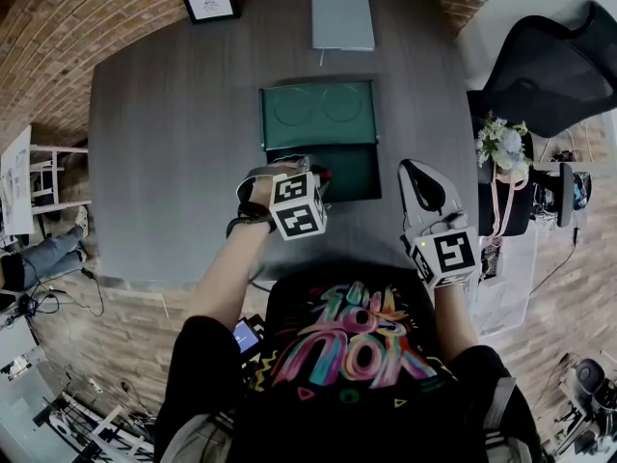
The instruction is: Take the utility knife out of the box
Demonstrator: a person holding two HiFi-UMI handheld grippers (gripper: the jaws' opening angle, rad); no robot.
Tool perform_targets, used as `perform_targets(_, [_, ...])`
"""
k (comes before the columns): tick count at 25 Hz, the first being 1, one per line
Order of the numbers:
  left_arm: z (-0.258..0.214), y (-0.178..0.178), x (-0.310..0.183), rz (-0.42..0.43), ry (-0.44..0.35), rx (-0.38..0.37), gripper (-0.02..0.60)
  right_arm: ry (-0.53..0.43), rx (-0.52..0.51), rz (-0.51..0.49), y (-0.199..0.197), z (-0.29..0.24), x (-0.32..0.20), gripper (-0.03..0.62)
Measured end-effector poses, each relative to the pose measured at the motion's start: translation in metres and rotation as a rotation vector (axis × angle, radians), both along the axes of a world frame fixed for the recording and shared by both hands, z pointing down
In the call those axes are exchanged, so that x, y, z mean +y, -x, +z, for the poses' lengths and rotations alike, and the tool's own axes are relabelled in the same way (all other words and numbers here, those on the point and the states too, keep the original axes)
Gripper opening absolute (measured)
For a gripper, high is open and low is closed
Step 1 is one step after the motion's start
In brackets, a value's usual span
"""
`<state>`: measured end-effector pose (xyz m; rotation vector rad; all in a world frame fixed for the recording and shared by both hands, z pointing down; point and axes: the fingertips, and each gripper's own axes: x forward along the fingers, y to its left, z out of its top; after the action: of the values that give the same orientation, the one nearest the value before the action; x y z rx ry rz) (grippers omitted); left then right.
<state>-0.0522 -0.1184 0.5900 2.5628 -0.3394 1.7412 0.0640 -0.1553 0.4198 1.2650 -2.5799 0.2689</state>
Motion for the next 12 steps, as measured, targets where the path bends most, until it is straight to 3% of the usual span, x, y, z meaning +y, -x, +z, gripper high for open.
perform_targets(12, [-0.05,0.011,-0.009,-0.13,-0.114,0.108,0.063,-0.023,0.012,-0.021,0.002,-0.011,0.004,0.002])
